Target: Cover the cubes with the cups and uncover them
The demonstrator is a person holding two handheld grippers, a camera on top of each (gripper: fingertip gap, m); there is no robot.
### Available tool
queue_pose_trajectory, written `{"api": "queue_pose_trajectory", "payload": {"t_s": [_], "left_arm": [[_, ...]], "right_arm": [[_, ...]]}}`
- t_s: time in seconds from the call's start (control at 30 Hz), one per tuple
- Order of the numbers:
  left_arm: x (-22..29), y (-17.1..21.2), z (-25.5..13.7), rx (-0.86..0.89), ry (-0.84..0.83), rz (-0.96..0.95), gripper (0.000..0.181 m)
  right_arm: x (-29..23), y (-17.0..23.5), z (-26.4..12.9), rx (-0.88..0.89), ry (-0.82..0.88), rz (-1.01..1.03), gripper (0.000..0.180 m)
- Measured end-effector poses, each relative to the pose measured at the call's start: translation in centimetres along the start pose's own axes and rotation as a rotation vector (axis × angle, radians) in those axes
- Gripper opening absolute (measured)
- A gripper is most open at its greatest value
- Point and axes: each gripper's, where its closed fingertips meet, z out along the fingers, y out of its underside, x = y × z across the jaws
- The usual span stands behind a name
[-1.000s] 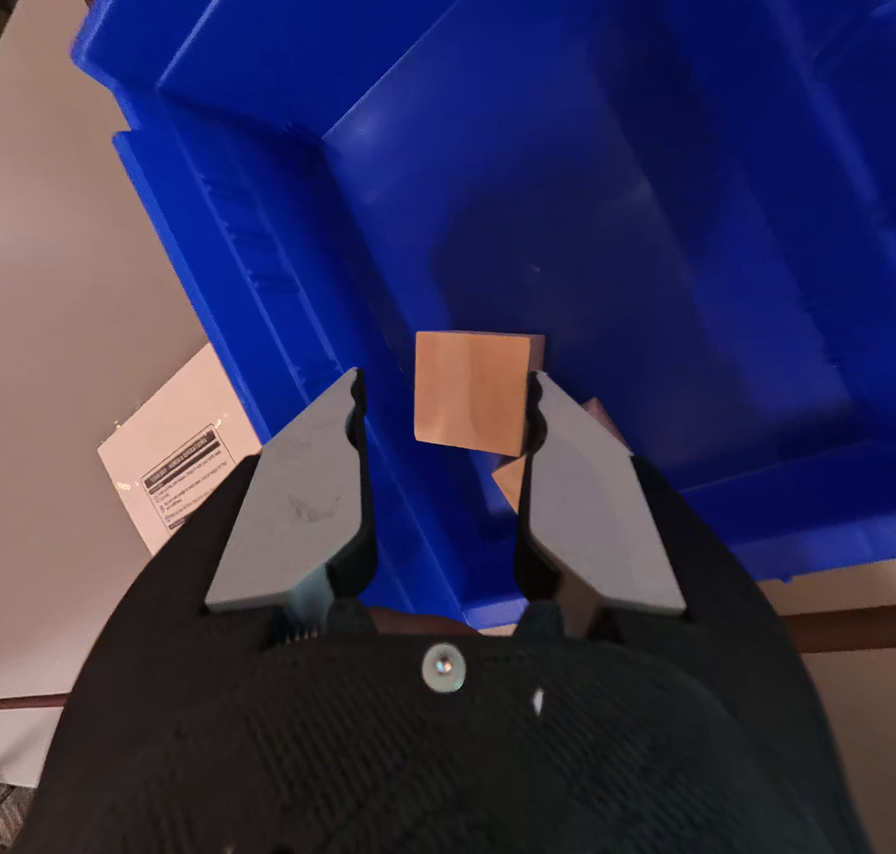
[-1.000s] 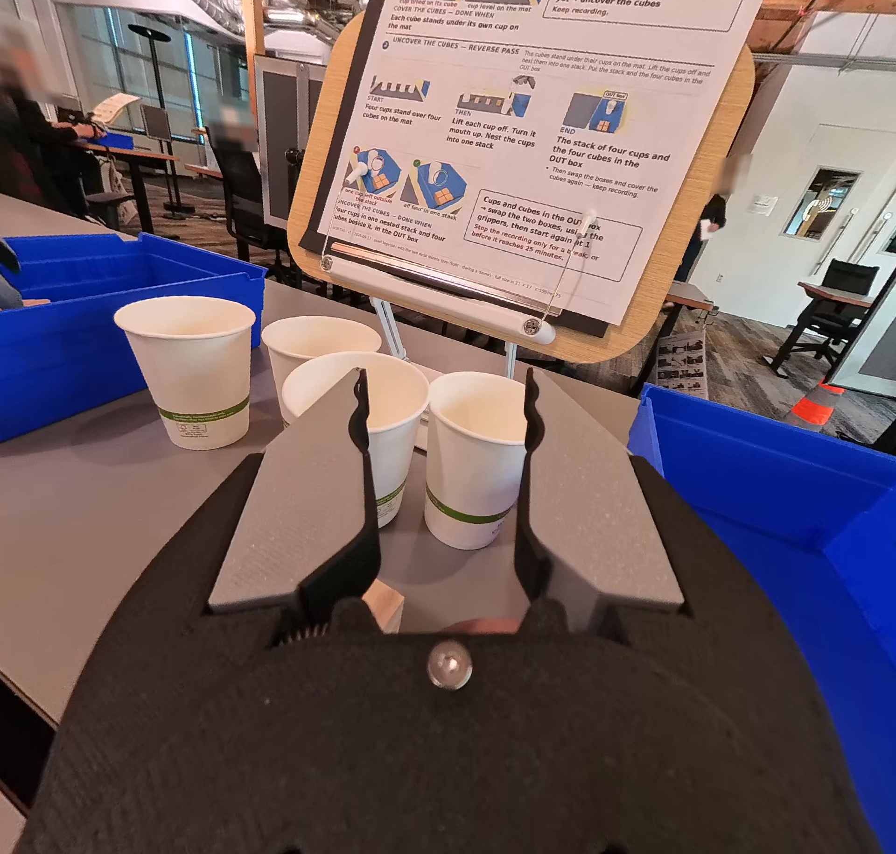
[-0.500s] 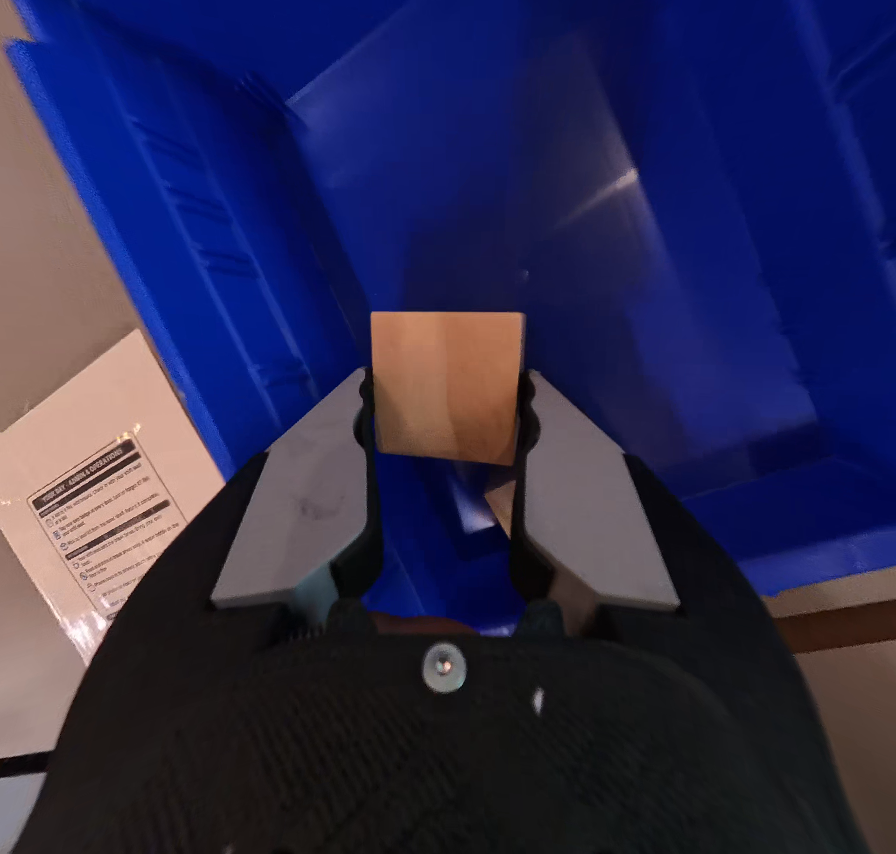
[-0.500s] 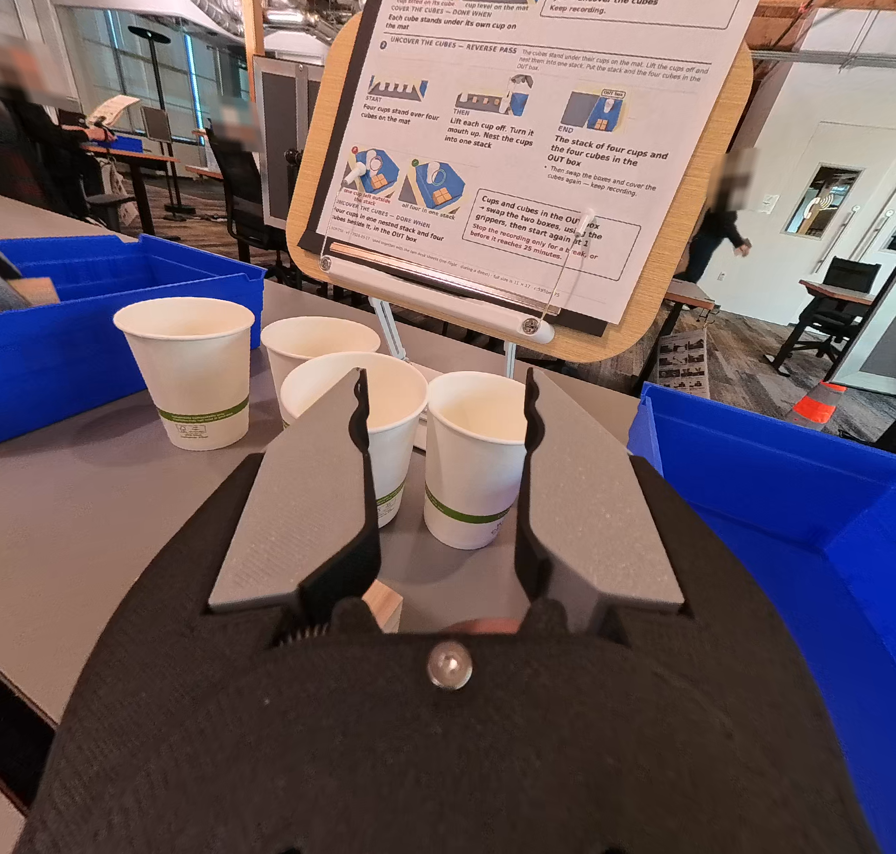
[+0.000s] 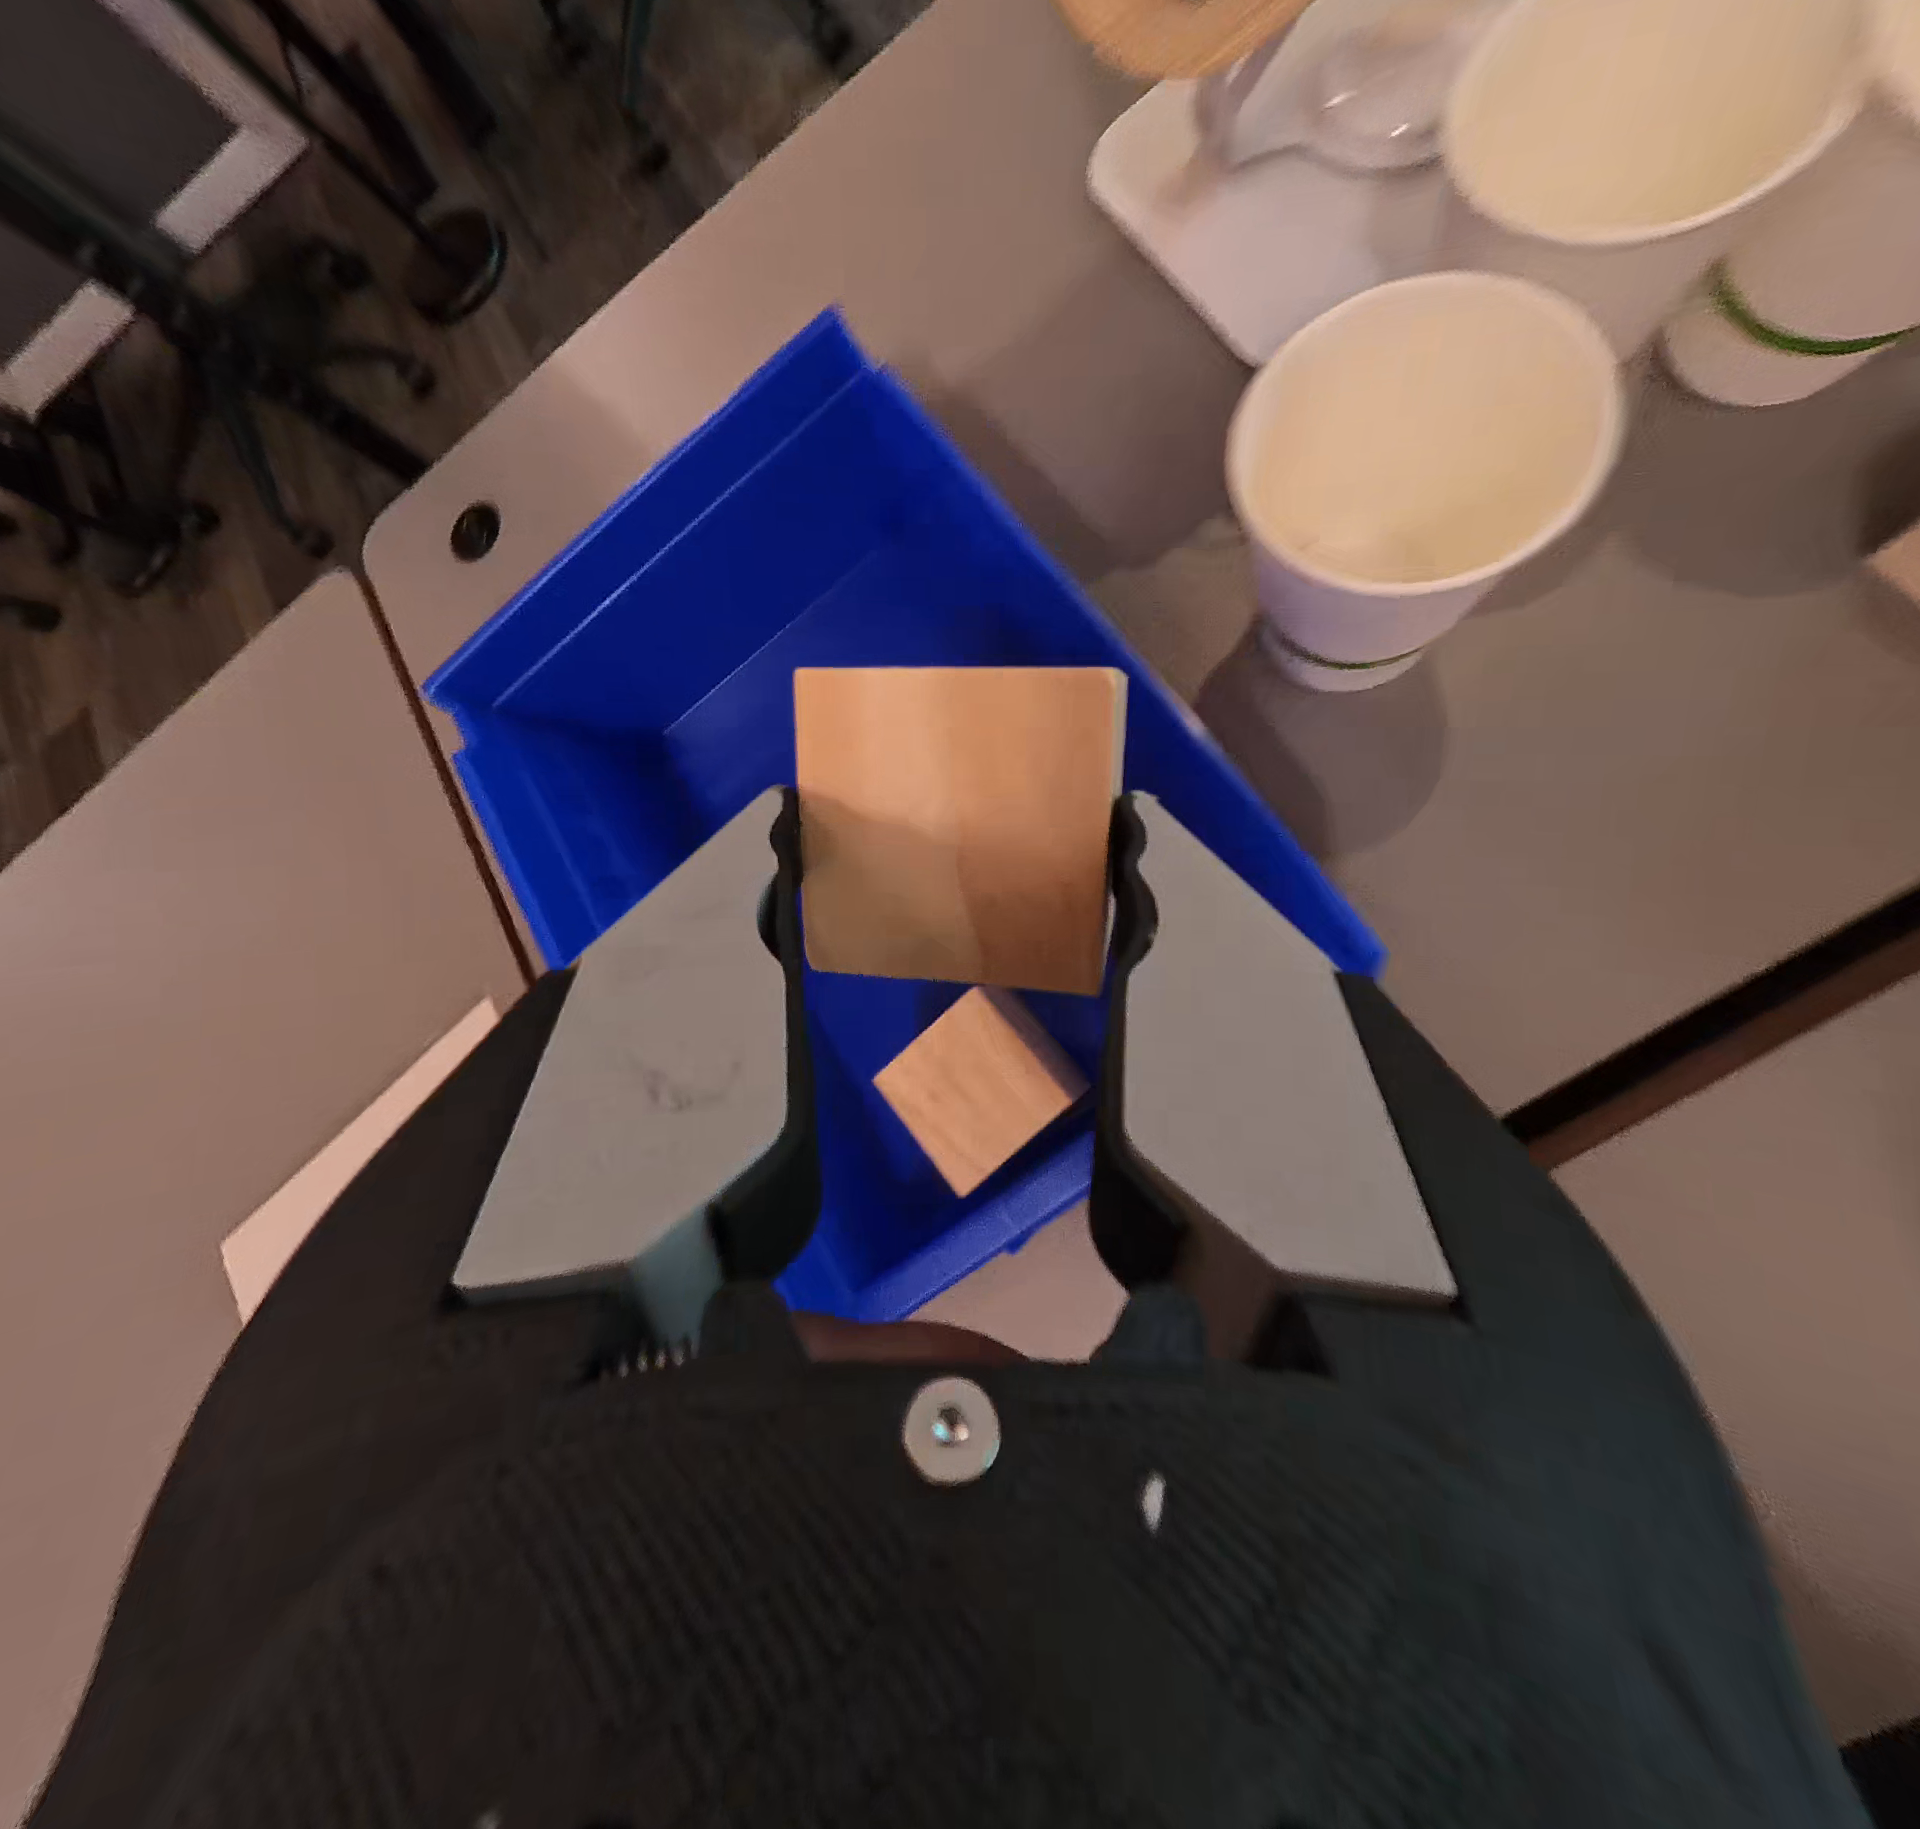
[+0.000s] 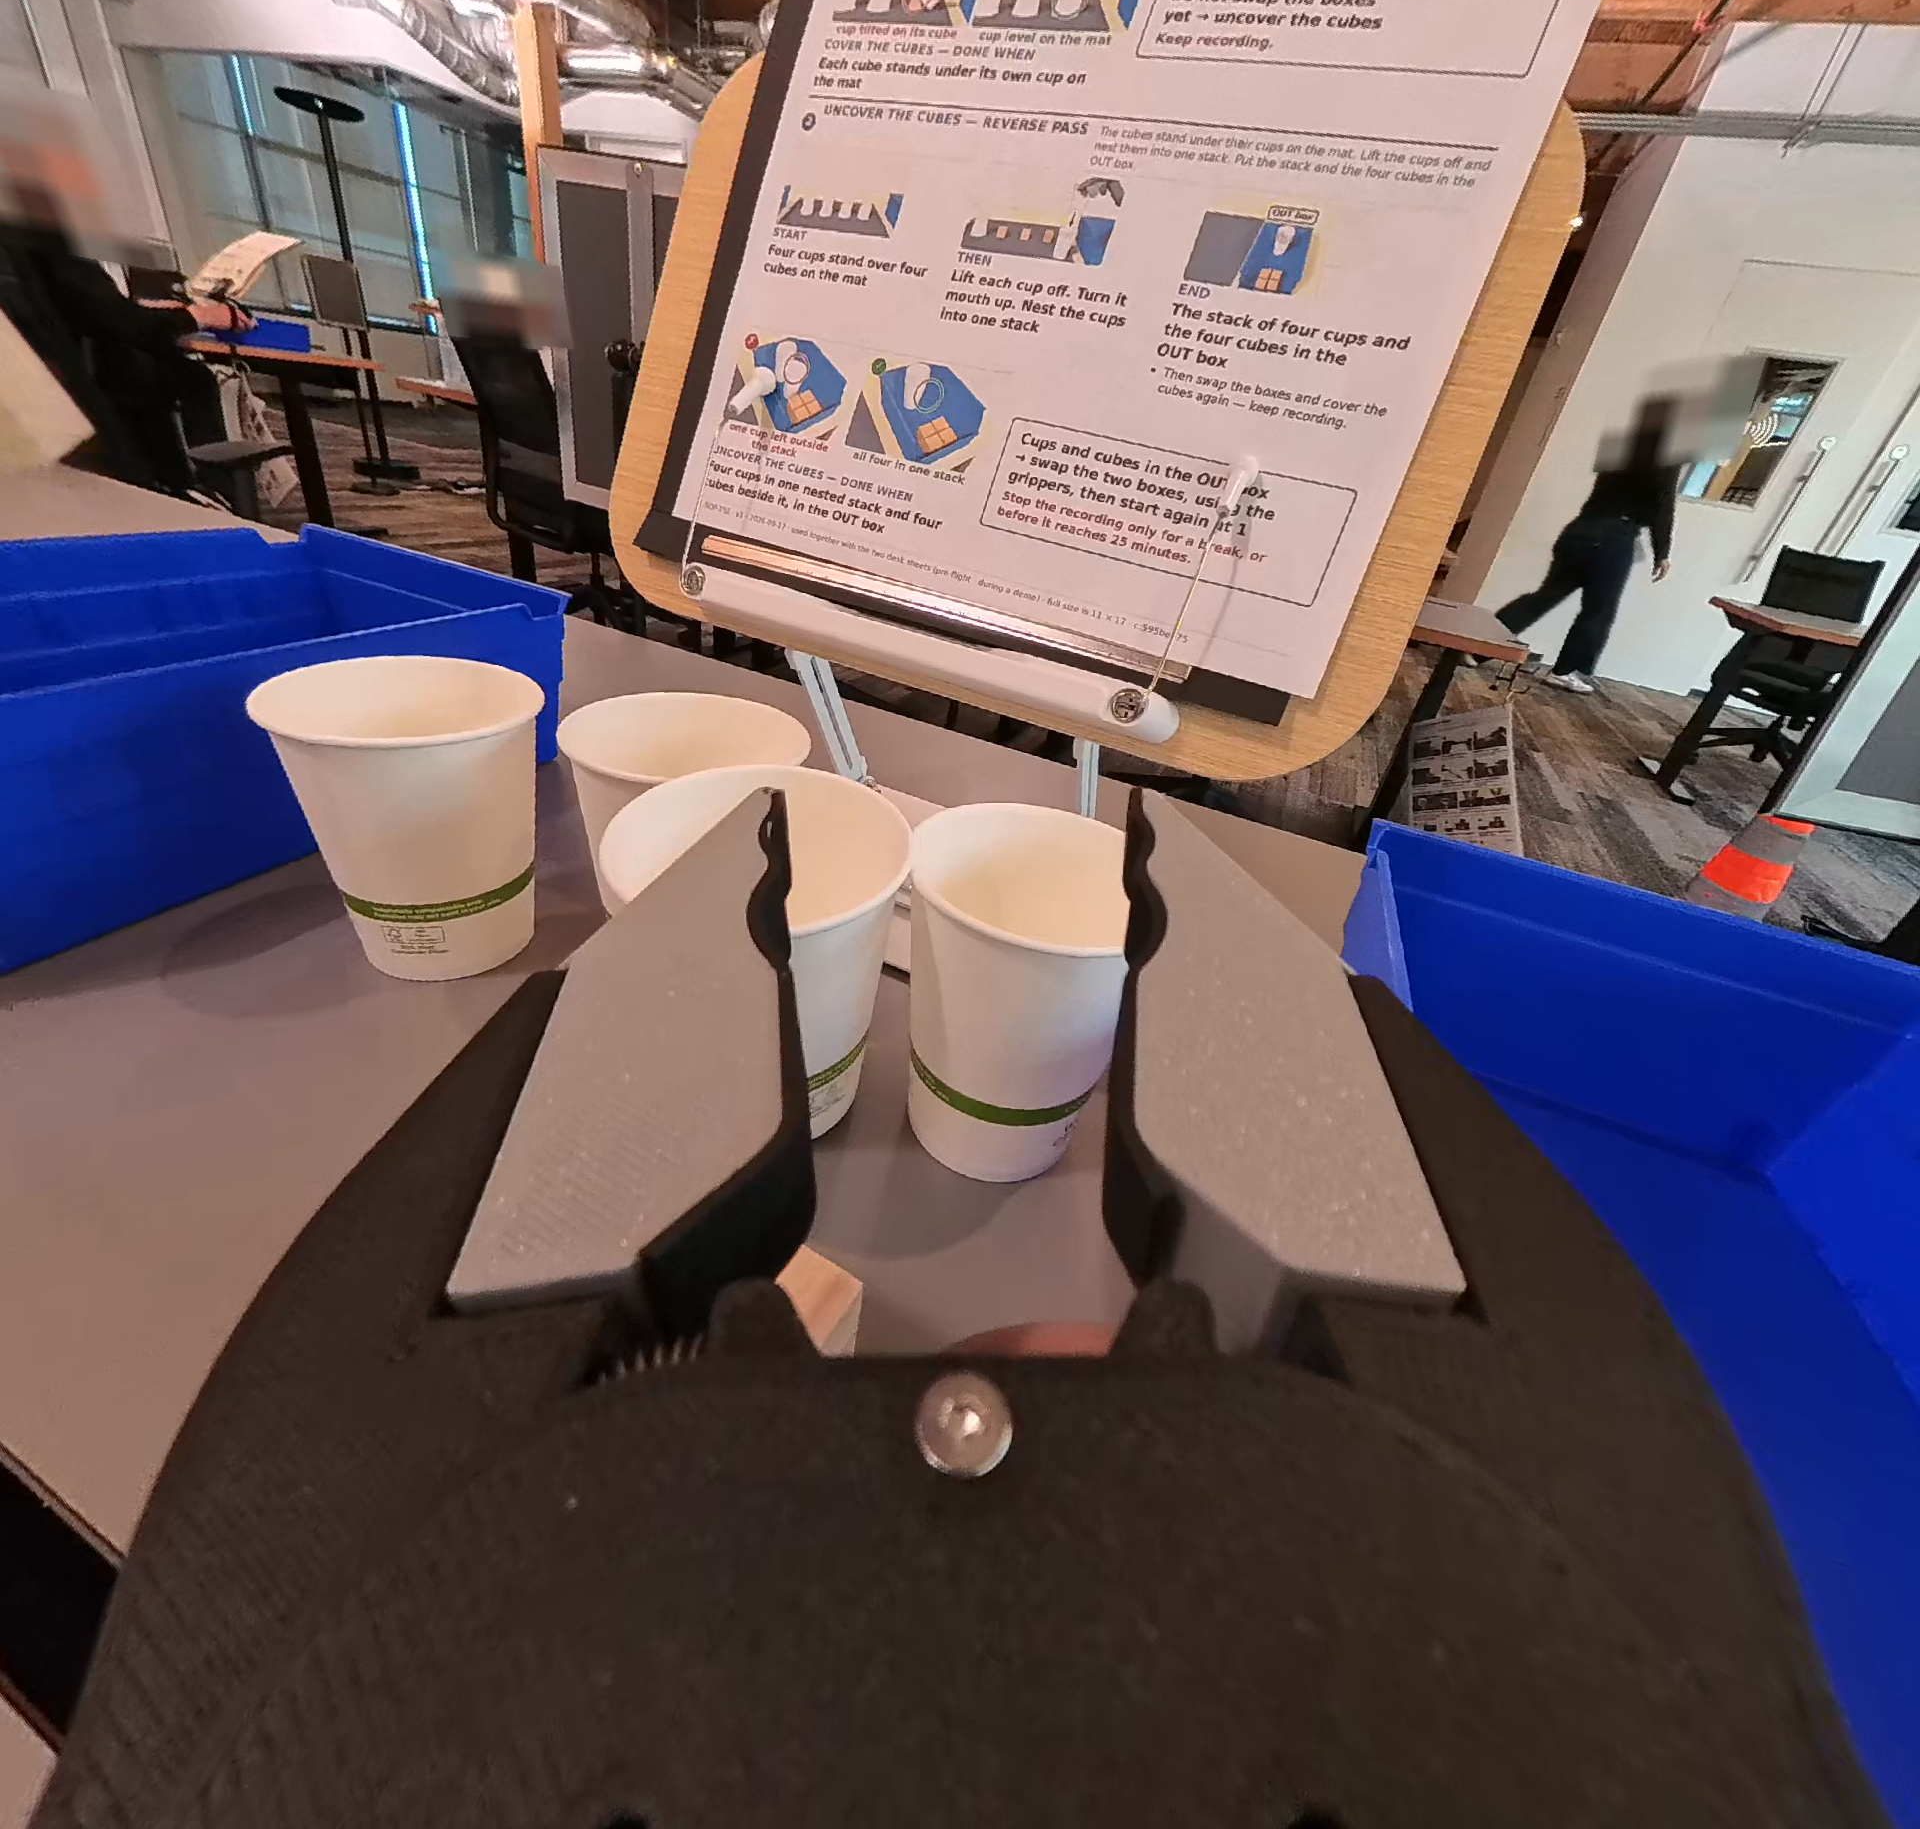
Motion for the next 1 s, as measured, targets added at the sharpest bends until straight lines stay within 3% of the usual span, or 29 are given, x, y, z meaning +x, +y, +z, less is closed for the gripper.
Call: {"api": "queue_pose_trajectory", "payload": {"t_s": [0.43,1.0], "left_arm": [[12.1,-4.7,-3.1,0.129,0.124,0.274,0.059],[20.7,-5.4,0.6,0.108,0.287,0.375,0.059]], "right_arm": [[0.2,-0.1,0.0,0.003,0.005,0.002,0.062],[0.6,-0.5,-0.3,0.019,0.014,0.012,0.062]]}}
